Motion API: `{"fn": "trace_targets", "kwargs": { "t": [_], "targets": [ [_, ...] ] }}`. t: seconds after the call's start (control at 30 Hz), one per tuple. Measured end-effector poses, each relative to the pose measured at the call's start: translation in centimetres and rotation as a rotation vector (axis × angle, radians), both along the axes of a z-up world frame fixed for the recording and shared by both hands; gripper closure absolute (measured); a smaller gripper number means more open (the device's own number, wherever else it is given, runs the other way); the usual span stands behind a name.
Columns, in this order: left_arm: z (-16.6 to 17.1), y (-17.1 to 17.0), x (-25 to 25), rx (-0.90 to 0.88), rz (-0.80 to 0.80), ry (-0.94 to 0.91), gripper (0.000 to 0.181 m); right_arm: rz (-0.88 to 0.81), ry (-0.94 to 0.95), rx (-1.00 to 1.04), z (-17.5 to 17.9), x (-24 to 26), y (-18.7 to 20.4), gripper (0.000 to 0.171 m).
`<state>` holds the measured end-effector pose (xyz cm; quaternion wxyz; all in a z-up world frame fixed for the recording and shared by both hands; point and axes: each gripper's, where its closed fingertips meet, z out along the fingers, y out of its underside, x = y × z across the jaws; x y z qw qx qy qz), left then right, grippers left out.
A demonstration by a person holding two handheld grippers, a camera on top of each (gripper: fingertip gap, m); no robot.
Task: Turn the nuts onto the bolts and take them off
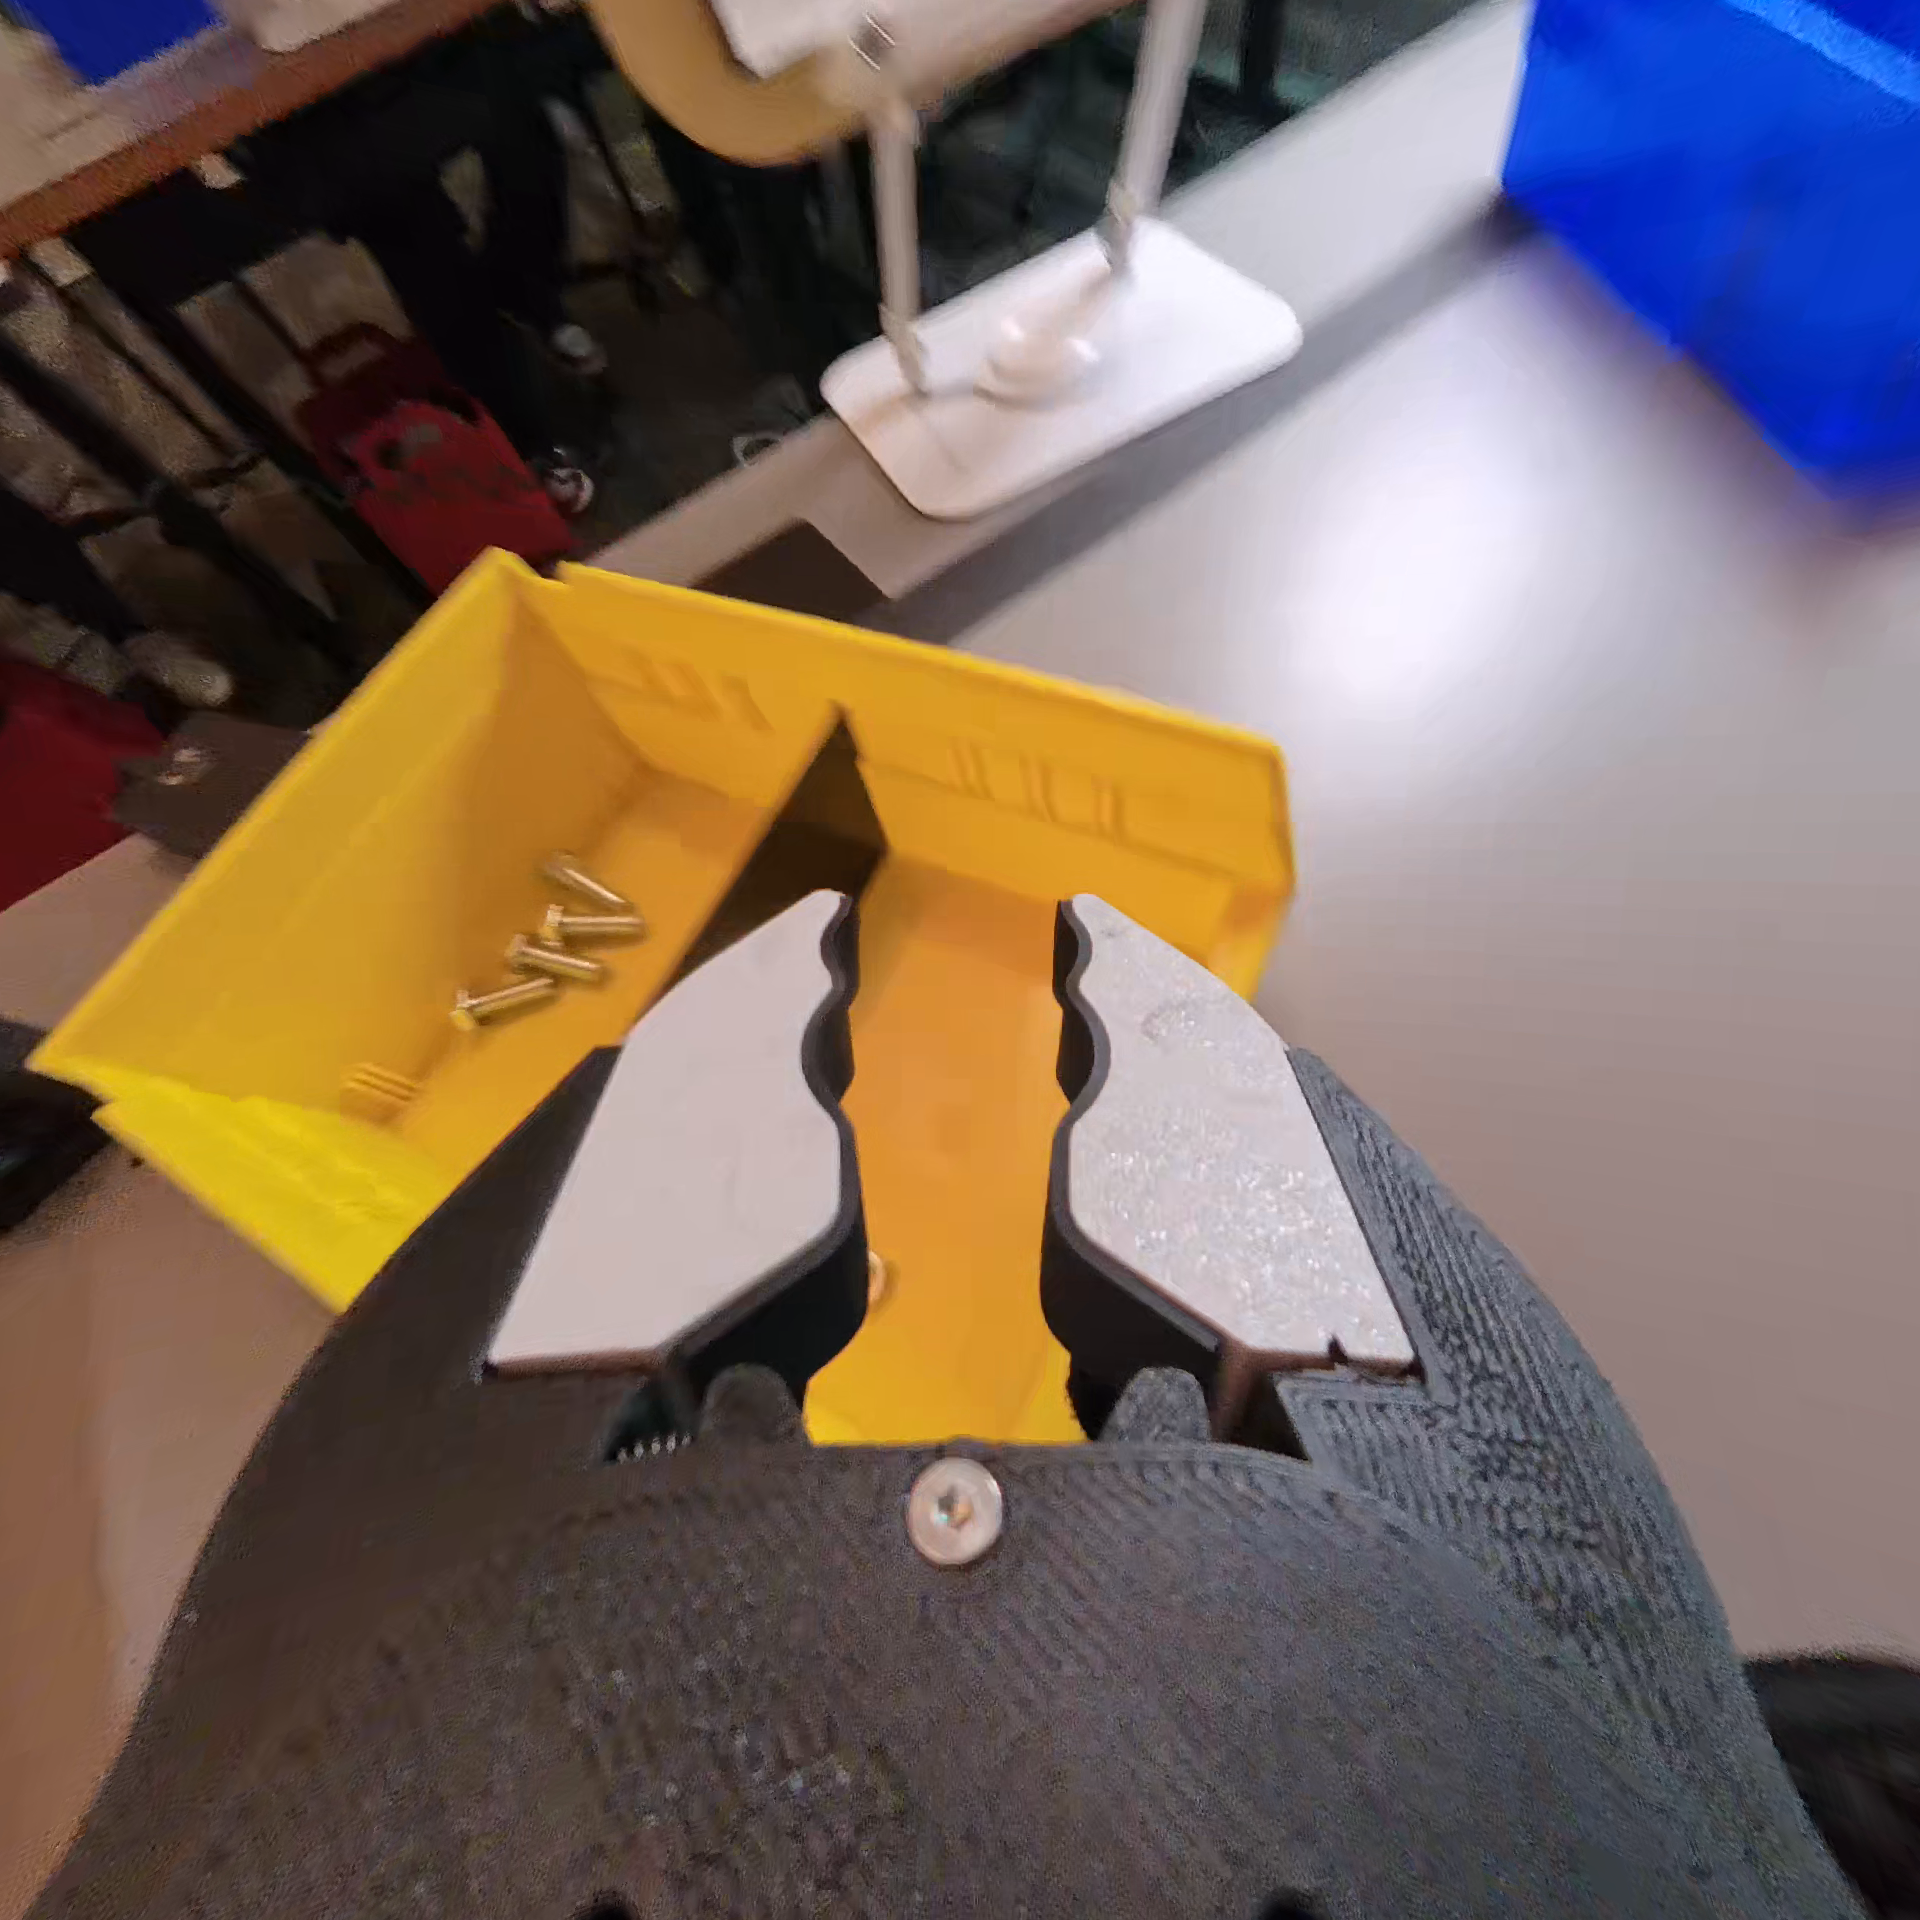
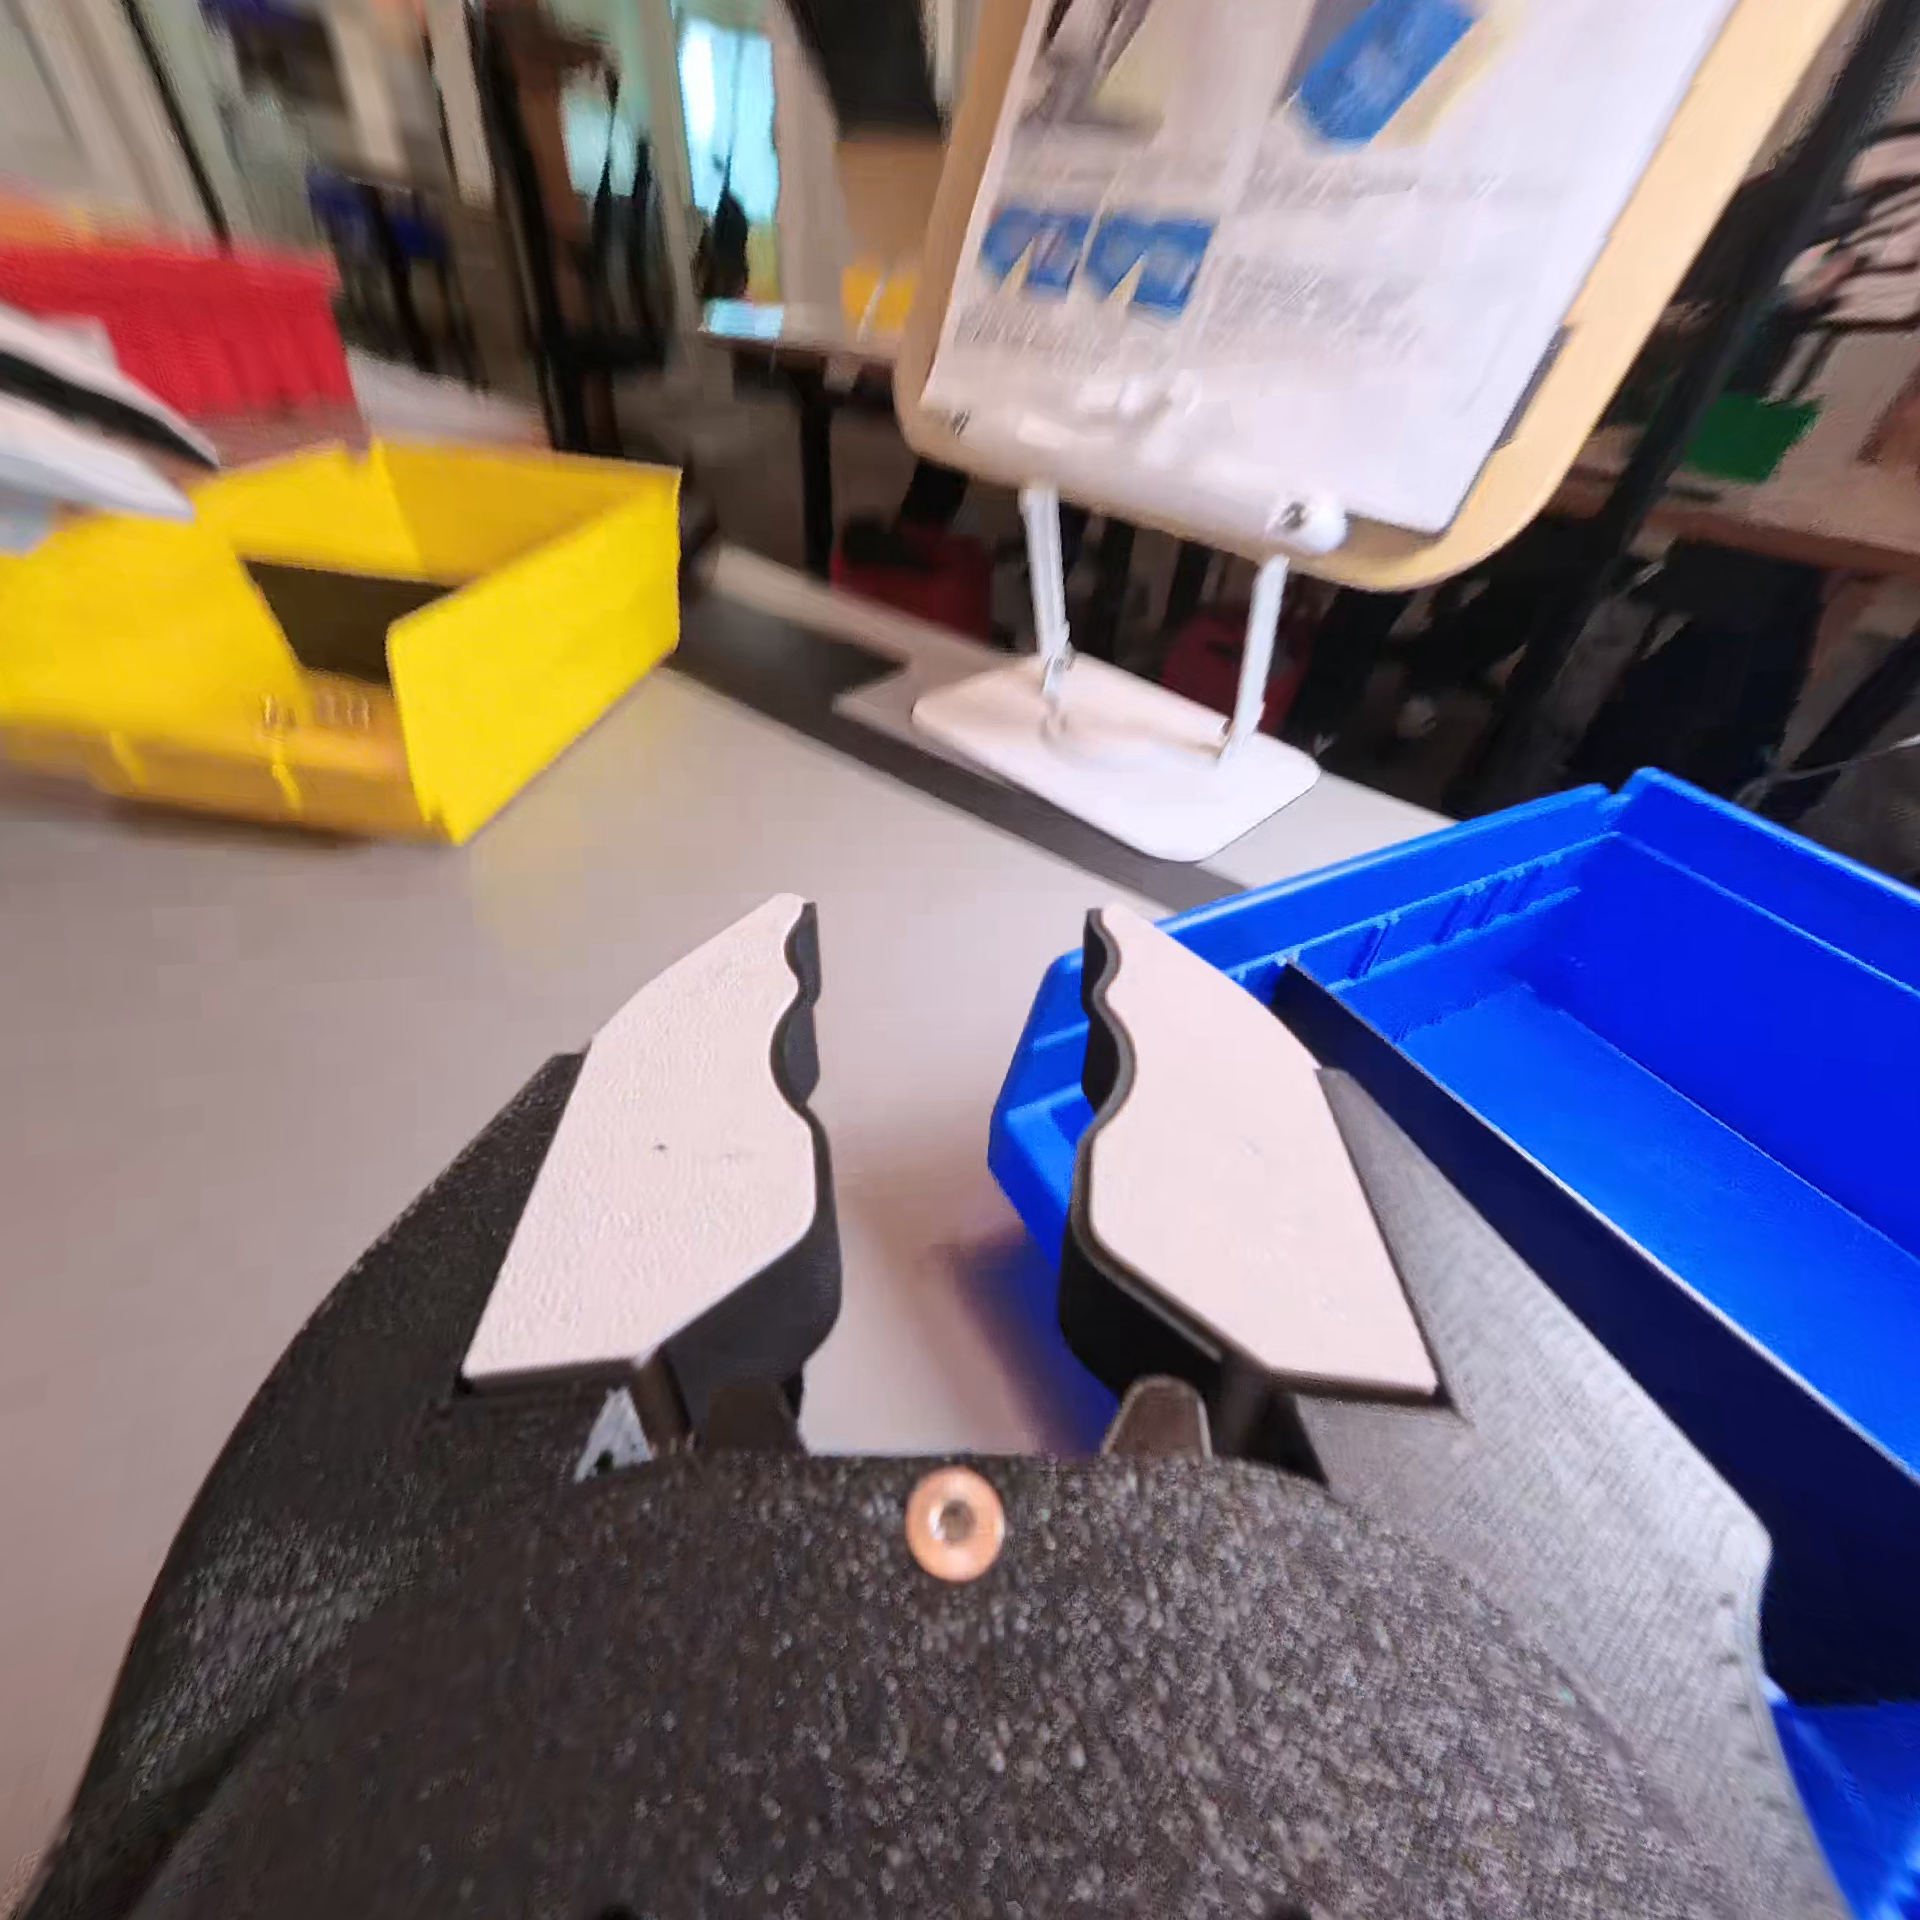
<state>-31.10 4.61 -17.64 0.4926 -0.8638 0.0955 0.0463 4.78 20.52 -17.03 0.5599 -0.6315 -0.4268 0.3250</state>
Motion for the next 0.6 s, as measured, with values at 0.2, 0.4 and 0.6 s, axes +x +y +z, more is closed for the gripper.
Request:
{"fn": "trace_targets", "kwargs": {
  "t": [0.2,0.4,0.6],
  "targets": [
    [1.9,5.2,-7.6,-0.02,0.25,-0.233,0.145,-0.113,0.133,0.007,-0.1,0.6,0.9,0.123],
    [-5.1,10.2,-12.5,-0.313,0.421,-0.242,0.147,-0.086,0.092,0.045,-1.2,-0.3,-0.2,0.127],
    [-11.0,11.7,-15.5,-0.543,0.529,-0.23,0.146,-0.051,0.041,0.051,-2.7,-0.4,-0.7,0.13]
  ]
}}
